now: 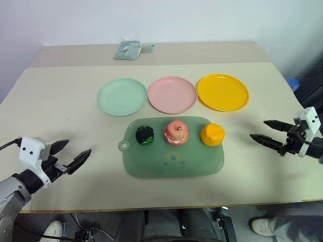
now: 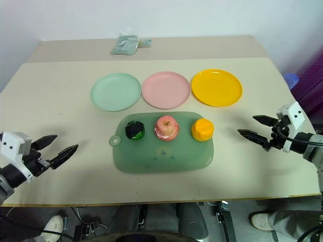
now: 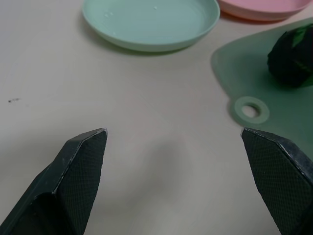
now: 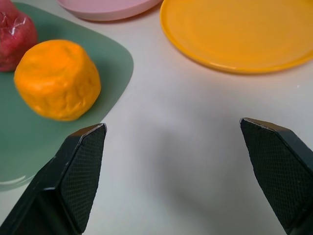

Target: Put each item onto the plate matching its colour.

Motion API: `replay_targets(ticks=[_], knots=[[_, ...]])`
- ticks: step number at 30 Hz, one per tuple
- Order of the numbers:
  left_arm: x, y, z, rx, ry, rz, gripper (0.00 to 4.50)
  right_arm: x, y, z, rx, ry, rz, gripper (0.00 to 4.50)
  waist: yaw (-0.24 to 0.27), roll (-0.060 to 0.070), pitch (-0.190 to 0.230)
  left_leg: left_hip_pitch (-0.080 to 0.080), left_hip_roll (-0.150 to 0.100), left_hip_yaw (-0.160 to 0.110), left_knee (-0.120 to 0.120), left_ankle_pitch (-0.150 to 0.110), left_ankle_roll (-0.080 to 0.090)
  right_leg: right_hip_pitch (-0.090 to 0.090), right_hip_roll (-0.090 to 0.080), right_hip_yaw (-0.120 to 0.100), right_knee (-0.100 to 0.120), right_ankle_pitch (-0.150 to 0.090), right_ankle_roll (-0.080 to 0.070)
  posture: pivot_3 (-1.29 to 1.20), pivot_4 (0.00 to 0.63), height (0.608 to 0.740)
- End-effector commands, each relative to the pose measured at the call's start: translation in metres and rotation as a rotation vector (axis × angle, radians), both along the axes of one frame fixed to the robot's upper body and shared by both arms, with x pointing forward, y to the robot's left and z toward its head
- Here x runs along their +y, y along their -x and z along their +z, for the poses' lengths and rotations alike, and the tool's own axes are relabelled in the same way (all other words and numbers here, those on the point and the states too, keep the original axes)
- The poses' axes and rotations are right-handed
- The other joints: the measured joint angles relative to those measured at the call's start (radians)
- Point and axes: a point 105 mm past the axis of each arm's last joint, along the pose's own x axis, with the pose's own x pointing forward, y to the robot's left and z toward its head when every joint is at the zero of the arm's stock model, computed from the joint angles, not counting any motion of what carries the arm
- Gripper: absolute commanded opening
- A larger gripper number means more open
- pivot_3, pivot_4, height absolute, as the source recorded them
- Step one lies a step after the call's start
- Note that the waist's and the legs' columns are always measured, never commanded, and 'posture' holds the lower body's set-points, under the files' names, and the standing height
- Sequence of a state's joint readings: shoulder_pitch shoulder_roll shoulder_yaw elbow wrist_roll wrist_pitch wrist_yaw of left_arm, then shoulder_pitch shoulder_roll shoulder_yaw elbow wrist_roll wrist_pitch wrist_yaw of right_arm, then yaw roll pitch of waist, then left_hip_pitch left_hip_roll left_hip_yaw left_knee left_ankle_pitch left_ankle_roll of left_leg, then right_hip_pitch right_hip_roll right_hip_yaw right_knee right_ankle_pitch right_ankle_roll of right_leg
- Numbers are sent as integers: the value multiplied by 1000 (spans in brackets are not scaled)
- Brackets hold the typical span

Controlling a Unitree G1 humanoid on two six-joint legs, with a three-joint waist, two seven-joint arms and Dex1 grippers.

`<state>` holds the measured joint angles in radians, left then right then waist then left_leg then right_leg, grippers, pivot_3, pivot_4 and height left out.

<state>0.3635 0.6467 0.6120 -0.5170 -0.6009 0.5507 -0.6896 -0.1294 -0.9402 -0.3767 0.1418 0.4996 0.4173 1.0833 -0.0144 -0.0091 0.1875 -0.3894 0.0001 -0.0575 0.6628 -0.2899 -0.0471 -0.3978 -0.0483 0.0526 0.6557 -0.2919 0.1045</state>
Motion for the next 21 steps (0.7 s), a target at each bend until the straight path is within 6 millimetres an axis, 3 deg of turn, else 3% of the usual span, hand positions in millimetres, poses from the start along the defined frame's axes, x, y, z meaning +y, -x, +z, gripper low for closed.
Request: replay_targets(ticks=[1, 6, 13, 17, 21], knots=[[1, 2, 12, -59, -28, 17, 4500, 3, -7, 10, -49, 21, 24, 4440, 0, 0, 0, 0, 0, 0, 0, 0, 0, 0, 0, 0, 0, 0, 0, 0, 150, 740], [-1, -1, 13, -73, -5, 41, 4500, 8, -18, 13, -82, 23, 33, 4440, 0, 0, 0, 0, 0, 0, 0, 0, 0, 0, 0, 0, 0, 0, 0, 0, 150, 740], [-11, -24, 18, -103, 69, 55, 4500, -3, -25, 15, -143, 25, -80, 4440, 2, 0, 0, 0, -1, -1, 1, 0, 0, 1, 0, 0, 0, 0, 0, 0, 150, 740], [-22, -42, 20, -113, 79, -2, 4500, 2, -21, 21, -179, 16, -100, 4440, 1, 1, 0, 0, -2, -1, 1, 0, 0, 1, 0, 0, 0, 0, 0, 0, 150, 740], [-41, -63, 25, -105, 88, -144, 4500, 18, -3, 26, -190, -35, -63, 4440, 5, 1, 0, 0, -2, -2, 1, 0, 0, 1, 1, -1, 0, 0, 1, 0, 150, 740]])
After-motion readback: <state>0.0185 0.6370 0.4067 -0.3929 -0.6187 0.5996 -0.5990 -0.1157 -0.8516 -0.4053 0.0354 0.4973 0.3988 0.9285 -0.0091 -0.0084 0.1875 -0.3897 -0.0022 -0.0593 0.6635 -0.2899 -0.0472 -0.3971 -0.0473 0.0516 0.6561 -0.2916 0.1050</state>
